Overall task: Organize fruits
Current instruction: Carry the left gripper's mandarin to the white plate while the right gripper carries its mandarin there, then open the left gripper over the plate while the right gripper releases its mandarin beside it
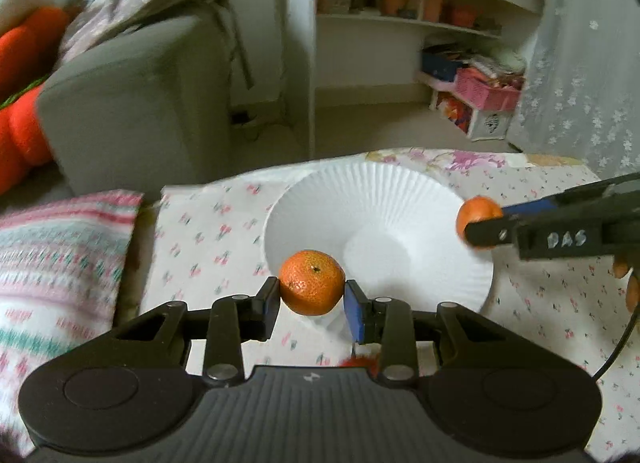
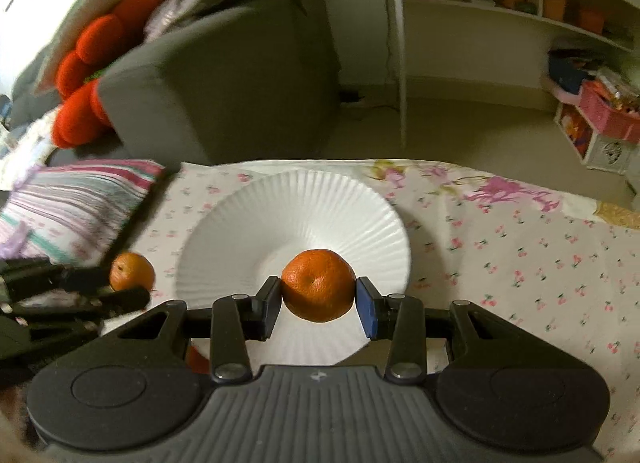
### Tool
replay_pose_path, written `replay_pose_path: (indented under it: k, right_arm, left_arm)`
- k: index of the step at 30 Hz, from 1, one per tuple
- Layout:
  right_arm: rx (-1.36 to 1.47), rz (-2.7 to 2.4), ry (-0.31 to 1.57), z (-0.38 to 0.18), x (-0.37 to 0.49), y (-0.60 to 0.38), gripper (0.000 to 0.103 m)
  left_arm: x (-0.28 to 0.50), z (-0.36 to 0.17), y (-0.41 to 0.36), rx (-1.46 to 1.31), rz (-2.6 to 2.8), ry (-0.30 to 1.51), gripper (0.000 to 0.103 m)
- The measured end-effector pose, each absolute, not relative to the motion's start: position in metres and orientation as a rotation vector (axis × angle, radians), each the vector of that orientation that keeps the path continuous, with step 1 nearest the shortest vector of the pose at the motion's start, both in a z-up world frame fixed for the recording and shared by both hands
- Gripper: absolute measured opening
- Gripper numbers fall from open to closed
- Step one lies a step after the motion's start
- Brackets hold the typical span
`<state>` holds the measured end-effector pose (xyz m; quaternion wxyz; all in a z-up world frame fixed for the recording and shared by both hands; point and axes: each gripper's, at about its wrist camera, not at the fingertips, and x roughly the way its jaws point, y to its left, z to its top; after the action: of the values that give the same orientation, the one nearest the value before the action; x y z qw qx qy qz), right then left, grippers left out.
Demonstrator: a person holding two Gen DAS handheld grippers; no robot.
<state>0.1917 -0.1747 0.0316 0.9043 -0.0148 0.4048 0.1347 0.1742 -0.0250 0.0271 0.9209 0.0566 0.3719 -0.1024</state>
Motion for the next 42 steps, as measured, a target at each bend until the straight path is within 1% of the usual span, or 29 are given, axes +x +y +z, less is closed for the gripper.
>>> replay_pose_path:
  k: [10,18,27,35,38,39,40,42]
  right_arm:
    - [-0.055,0.317,0.87,0.014,0.216,-0.166,0.037]
    - [0.091,0.337,0.931,0.0,0.233,-0.172,0.037]
    - [0.073,0.335,0.943,-0.005,0.235,-0.159,0.039]
    - [0.13,0.345,0.921,0.001,0.236,-0.161,0.041]
    - [0.155,0.342,0.913,0.004,0.235,-0.166,0.043]
    - [0.165,0.34,0.911,0.005,0.235,-0.168,0.045]
    - [0.174,0.336,0.907,0.007,0.235,-0.169,0.046]
    - [0.17,0.325,0.896,0.01,0.234,-0.171,0.053]
  left_arm:
    - [0.212,0.003,-0.04,0.098,-0.295,0.815,0.026]
    - [0.226,-0.016,-0.05,0.128,-0.342,0.834,0.027]
    - [0.234,-0.021,-0.056,0.148,-0.348,0.841,0.027]
    - [0.234,-0.022,-0.059,0.161,-0.358,0.837,0.028]
    - [0.232,-0.017,-0.054,0.151,-0.351,0.827,0.038]
    - [0.232,-0.015,-0.051,0.144,-0.346,0.826,0.045]
    - [0.231,-0.014,-0.049,0.134,-0.342,0.824,0.054]
    - [0.23,-0.009,-0.044,0.115,-0.341,0.817,0.059]
